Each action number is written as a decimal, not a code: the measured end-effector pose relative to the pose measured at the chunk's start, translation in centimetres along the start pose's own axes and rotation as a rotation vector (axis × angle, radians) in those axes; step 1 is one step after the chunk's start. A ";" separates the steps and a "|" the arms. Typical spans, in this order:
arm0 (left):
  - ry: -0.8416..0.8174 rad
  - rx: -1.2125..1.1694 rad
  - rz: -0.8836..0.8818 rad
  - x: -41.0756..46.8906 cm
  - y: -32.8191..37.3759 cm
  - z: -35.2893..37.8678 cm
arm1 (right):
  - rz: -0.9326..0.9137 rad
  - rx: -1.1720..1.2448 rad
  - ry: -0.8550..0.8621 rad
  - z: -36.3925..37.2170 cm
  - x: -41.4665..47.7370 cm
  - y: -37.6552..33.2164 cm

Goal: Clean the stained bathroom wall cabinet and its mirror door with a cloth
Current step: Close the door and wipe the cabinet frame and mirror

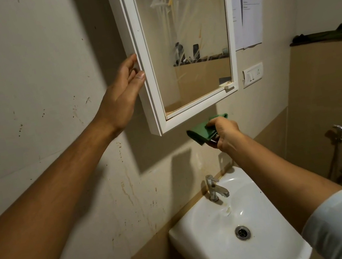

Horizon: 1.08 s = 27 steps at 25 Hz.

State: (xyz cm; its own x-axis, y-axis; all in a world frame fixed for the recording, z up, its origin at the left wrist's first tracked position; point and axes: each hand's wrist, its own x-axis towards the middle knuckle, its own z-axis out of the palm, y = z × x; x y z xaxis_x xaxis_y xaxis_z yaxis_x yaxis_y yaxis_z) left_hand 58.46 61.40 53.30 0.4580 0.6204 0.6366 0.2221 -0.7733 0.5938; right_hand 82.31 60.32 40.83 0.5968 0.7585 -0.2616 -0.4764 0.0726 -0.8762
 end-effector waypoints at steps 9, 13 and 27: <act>-0.020 0.008 -0.020 0.3 0.0 -0.4 | -0.154 0.168 0.146 3.8 -0.3 -1.2; -0.039 -0.016 -0.025 0.4 0.0 -0.7 | -0.142 0.144 0.132 4.6 -1.6 -0.3; -0.058 -0.130 -0.071 -0.7 -0.3 -0.3 | -0.501 -0.082 -0.189 3.5 -9.4 1.1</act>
State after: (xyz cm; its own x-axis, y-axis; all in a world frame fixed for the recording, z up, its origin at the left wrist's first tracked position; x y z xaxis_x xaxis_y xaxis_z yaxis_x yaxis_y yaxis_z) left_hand 57.85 61.21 52.84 0.4948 0.6615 0.5636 0.1437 -0.7019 0.6976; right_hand 73.91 55.57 43.74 0.6079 0.7476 0.2673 -0.1066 0.4104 -0.9056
